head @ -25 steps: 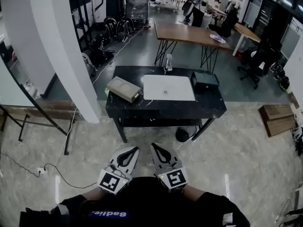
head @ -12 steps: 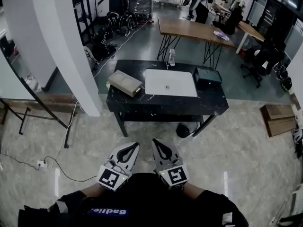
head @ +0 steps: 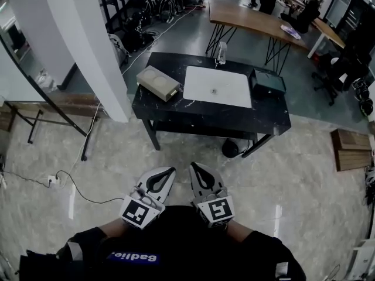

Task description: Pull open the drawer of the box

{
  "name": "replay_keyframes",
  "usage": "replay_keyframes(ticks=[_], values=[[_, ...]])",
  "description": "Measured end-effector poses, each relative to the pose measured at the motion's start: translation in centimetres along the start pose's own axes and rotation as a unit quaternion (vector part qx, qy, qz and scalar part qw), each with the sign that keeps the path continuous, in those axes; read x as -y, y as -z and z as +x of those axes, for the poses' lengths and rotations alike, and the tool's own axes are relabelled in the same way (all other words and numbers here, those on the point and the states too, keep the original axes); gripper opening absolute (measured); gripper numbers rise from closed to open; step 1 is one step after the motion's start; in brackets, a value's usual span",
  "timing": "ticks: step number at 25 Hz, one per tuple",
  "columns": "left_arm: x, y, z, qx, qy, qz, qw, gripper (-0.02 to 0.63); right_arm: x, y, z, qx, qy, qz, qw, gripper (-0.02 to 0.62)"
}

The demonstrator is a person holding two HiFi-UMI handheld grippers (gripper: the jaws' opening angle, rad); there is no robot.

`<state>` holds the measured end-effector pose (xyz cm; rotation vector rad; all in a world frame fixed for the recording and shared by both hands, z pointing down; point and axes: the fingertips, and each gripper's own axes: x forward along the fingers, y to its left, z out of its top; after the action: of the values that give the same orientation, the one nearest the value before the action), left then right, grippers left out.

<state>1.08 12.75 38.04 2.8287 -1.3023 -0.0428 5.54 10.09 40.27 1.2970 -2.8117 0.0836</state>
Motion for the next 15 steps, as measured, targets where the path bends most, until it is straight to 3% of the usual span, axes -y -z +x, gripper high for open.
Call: replay_keyframes(ticks=[9, 15], values=[[2.9, 1.3, 3.7, -0.005, -0.033, 0.005, 0.9994, 0.000, 4.5, 2.2, -1.8, -0.016, -0.029, 0.025, 0.999, 0.000], [2.5, 1.6, 5.0, -0.013, -0.055, 0.001, 0.9984, 0.000, 6.0, 3.0, -1.4, -0.029, -0.043, 0.033, 0.998, 0.000]])
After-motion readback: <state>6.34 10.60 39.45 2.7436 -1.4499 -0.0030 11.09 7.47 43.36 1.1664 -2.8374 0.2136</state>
